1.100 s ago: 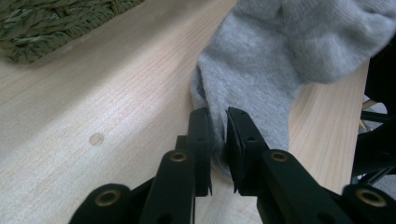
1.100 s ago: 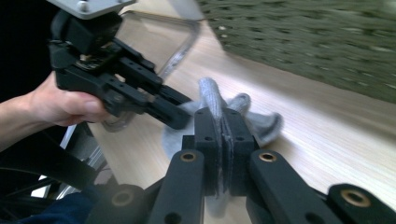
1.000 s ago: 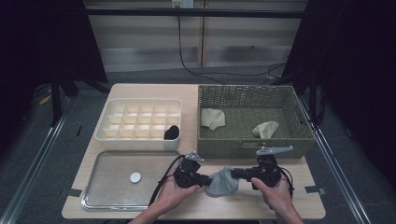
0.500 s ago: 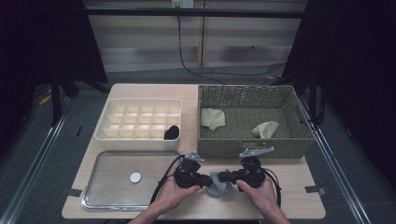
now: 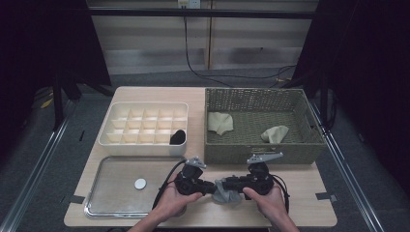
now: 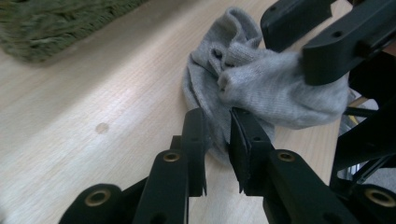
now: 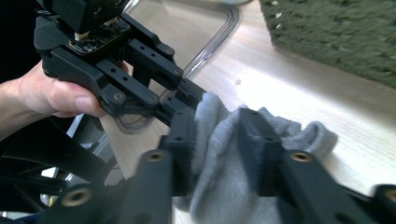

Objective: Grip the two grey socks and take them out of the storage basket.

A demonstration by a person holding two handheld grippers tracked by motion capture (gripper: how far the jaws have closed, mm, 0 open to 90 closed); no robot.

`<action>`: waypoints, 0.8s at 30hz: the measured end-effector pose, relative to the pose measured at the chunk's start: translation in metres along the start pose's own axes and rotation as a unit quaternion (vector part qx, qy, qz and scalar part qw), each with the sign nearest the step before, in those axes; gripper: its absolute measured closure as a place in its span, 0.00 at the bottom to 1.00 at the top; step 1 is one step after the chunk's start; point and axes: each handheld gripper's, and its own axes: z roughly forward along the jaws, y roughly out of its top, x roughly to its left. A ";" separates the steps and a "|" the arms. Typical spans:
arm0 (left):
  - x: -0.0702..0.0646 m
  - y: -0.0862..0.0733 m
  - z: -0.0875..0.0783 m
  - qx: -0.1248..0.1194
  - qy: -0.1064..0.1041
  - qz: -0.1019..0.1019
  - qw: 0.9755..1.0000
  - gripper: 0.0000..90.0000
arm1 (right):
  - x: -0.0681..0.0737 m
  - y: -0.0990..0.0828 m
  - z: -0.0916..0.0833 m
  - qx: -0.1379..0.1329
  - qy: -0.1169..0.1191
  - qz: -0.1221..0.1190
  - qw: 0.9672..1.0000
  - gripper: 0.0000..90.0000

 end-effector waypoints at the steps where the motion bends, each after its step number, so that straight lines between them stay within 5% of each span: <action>1: 0.000 0.000 0.000 0.000 0.000 0.000 1.000 0.83 | 0.000 0.000 0.000 0.000 0.000 0.000 1.000 0.69; 6: 0.003 0.001 -0.010 -0.012 0.003 -0.006 1.000 0.82 | 0.000 -0.003 -0.008 -0.004 0.002 0.006 1.000 0.70; 14: 0.005 0.007 -0.029 -0.049 0.002 -0.019 0.999 0.71 | 0.000 -0.014 0.003 0.030 -0.009 0.004 1.000 0.78; 16: 0.002 0.006 -0.022 -0.031 -0.006 -0.009 0.999 0.69 | -0.001 -0.014 0.006 0.033 -0.016 0.002 0.999 0.92; 24: 0.003 0.004 0.007 0.006 0.004 -0.009 1.000 0.74 | 0.001 -0.009 0.004 0.019 -0.014 0.002 1.000 0.96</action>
